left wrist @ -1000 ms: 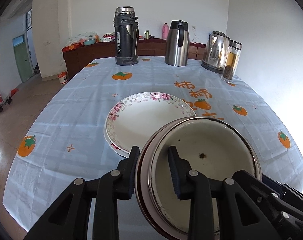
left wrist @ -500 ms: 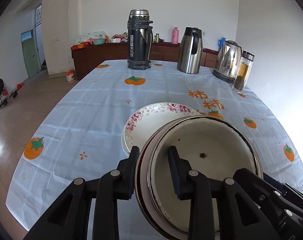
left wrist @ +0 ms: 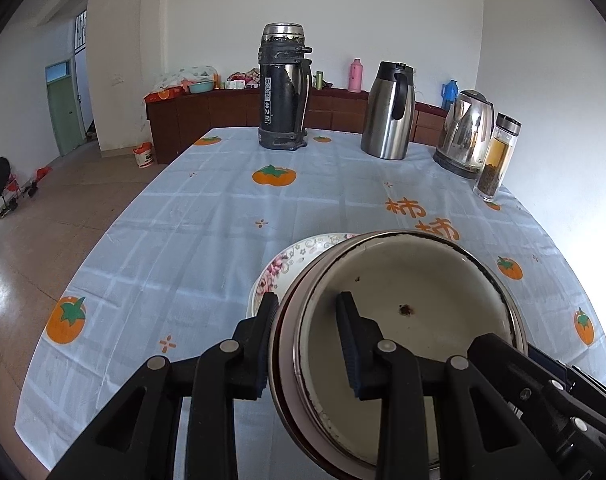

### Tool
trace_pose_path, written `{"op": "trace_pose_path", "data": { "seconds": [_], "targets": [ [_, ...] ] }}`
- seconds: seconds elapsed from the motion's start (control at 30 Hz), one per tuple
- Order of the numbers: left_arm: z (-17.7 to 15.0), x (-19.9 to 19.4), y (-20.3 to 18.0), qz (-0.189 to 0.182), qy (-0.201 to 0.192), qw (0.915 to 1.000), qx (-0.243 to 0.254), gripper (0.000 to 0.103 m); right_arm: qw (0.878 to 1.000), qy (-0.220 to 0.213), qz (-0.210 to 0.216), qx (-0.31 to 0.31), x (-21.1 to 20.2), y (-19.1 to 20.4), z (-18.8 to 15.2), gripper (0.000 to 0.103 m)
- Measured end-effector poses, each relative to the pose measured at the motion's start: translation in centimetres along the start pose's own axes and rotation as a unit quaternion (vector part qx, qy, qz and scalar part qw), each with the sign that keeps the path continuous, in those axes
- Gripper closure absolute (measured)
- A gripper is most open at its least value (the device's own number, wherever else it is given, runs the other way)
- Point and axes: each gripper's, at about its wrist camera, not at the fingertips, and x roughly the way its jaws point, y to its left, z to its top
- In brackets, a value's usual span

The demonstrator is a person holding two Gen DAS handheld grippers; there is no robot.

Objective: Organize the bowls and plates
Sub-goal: 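Carry the bowl stack with both tools over the floral plate stack, then lower the bowl stack onto the floral plate stack with both tools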

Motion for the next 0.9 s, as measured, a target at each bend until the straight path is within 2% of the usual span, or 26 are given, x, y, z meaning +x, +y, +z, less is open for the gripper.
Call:
{"op": "trace_pose_path", "data": {
  "seconds": [0.43, 0.9],
  "targets": [
    [2.7, 3.7, -0.6, 0.0, 0.011, 0.9999, -0.004, 0.071, 1.0, -0.001, -0.005, 0.004, 3.1, -1.2, 3.4, 0.069],
    [4.1, 7.6, -1.2, -0.008, 0.033, 0.9994, -0.005, 0.071, 1.0, 0.01, -0.019, 0.012, 6.3, -2.8, 5.0, 0.069]
  ]
}}
